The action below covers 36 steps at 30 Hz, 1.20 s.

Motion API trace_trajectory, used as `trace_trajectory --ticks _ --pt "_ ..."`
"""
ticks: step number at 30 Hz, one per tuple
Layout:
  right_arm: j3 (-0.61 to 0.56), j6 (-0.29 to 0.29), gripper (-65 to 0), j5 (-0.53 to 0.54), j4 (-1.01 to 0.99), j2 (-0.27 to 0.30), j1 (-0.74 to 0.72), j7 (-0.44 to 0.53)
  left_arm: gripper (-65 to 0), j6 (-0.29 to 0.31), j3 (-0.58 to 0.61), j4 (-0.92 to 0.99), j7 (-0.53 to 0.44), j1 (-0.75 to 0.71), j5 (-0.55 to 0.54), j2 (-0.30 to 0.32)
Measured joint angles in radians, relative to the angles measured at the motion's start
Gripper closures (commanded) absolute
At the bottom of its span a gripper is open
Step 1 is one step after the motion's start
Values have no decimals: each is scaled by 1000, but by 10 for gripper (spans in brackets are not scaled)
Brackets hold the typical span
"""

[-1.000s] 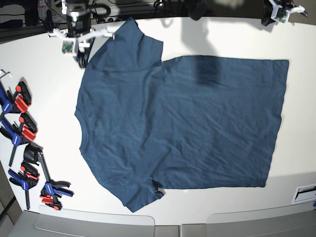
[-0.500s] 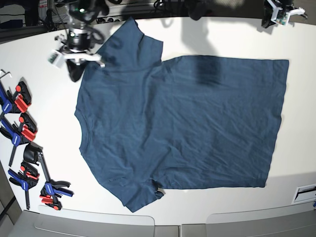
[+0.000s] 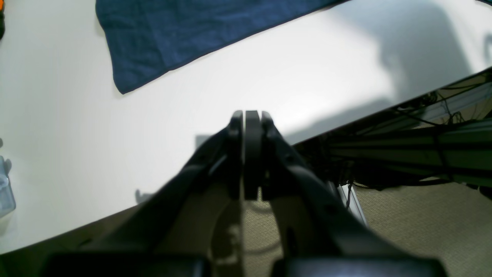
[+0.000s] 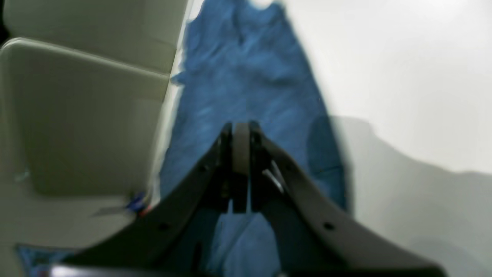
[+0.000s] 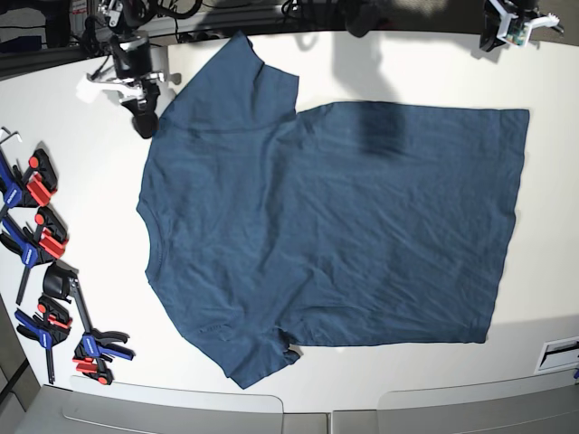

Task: Fold the T-shirt properly
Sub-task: 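Move the right gripper down to the shirt's shoulder corner and grasp it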

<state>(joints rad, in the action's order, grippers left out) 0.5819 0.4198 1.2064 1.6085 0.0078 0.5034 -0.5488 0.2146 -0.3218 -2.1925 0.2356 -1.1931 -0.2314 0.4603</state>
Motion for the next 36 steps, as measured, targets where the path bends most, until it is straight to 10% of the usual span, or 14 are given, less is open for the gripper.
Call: trace_trajectory --ticks 10,17,36 --pt "32 -80 0 -132 -29 14 -4 31 0 0 0 0 32 0 0 0" --pt "55 -85 -318 -186 -29 14 -5 35 0 0 0 0 46 0 0 0" --pt "-77 -123 -319 -304 -30 52 -58 34 0 0 0 0 47 0 0 -3"
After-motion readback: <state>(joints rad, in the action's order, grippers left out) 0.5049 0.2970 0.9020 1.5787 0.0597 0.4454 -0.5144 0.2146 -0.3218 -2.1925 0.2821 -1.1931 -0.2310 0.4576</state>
